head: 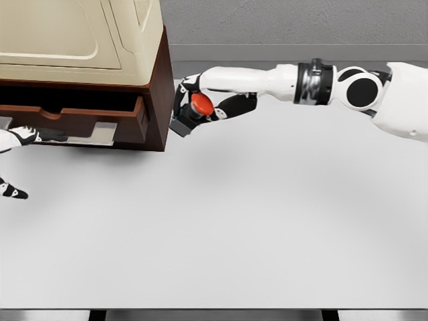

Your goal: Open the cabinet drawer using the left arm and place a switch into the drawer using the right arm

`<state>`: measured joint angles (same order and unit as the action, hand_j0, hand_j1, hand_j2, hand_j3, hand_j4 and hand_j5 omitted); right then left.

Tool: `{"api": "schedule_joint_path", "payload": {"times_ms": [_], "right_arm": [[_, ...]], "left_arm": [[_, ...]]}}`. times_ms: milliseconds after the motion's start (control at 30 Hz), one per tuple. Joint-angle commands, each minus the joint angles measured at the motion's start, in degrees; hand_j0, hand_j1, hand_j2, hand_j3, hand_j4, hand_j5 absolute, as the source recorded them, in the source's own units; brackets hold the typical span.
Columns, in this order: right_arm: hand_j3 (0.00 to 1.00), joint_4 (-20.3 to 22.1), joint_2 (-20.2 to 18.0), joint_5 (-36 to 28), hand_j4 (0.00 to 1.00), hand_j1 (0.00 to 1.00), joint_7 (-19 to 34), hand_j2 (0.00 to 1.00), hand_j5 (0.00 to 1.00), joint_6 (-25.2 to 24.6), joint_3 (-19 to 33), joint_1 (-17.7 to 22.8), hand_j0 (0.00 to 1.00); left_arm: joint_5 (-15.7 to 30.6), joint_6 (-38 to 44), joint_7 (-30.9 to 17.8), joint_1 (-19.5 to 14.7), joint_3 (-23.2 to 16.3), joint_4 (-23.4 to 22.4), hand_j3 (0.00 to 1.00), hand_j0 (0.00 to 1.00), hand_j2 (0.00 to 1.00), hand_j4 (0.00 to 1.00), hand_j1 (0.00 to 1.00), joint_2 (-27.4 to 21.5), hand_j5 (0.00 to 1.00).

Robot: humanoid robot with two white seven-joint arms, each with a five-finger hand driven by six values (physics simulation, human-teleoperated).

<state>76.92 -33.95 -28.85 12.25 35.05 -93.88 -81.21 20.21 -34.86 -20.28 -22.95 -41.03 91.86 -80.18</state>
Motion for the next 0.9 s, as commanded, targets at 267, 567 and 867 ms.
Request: {"api": "schedule_joint_path", "payload": {"times_ms": [267, 567, 867], "right_arm": [[0.40, -0.37, 1.96, -0.86, 0.40, 0.40, -0.03, 0.40, 0.40, -0.05, 0.98, -0.44, 0.40], [0.40, -0.28, 2.66, -0.94, 0.40, 0.40, -0.03, 0.40, 0.40, -0.05, 1.15, -0.35, 0.40], [0.40, -1.07, 5.12, -1.38, 0.40, 0.40, 0.59, 0.40, 0.40, -0.05, 2.82, -0.97, 0.40]], "left_arm": [[2.82, -0.14, -0.29, 0.80, -0.10, 2.10, 1.00, 1.00, 1.00, 1.00, 1.00, -3.93, 1.00], [3.43, -0.14, -0.29, 1.33, -0.19, 2.89, 1.00, 1.00, 1.00, 1.00, 1.00, -5.96, 1.00], [5.02, -0.14, -1.08, 3.26, -0.02, 4.56, 1.00, 1.00, 1.00, 1.00, 1.00, -9.03, 1.00]]}}
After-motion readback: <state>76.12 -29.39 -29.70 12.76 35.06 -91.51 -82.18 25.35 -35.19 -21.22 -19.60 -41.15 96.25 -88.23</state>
